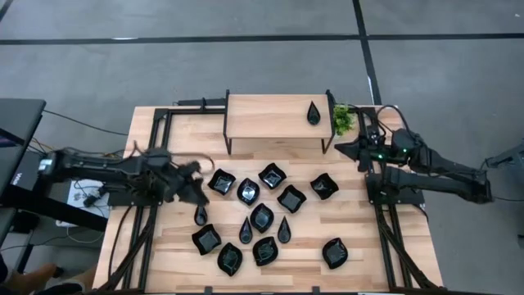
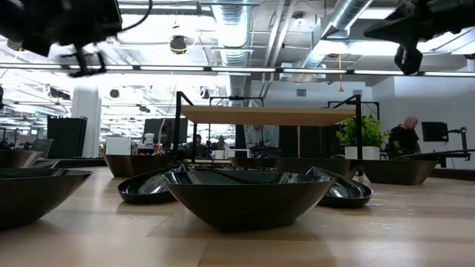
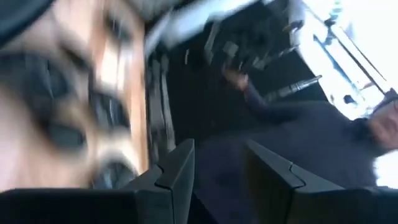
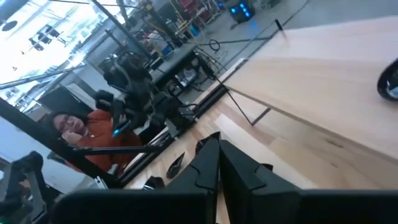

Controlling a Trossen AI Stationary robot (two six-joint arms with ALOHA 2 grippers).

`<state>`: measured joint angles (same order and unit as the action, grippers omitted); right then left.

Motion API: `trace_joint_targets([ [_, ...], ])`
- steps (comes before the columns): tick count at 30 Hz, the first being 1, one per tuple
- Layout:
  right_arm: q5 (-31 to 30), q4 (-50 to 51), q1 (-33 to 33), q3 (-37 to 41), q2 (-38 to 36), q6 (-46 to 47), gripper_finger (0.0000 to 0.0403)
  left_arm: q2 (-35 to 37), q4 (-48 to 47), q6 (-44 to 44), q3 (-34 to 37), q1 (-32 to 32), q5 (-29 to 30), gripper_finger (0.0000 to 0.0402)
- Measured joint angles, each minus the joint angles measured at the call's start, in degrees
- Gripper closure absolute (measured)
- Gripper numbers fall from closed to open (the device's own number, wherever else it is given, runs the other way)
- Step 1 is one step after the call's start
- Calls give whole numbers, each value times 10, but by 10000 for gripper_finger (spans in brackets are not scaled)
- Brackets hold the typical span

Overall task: Pick & Place Mini shaped plates
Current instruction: Stack the left black drop shaped plate on top of the other black drop shaped plates on the shelf

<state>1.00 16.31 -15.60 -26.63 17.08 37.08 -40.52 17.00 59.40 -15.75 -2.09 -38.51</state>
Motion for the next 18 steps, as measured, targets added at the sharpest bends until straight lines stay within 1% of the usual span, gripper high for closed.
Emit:
trace_joint_targets([
  [3,-2,-9,4,0,0,-23,395,-37,-35,91,0,-28,-10,270],
  [5,-2,-16,5,0,0,-31,395,-48,-61,117,6,-39,0,270],
  [7,-2,-15,6,0,0,-32,395,-49,-94,125,14,-44,21,270],
  [10,-2,-15,6,0,1,-32,395,-43,-155,133,25,-43,79,270],
  [12,-2,-15,6,0,1,-31,395,-32,-198,154,26,-44,108,270],
  [14,-2,-15,6,0,1,-31,395,-12,-210,164,26,-46,145,270],
  [18,1,-15,6,0,1,-30,395,48,-223,155,26,-63,253,270],
])
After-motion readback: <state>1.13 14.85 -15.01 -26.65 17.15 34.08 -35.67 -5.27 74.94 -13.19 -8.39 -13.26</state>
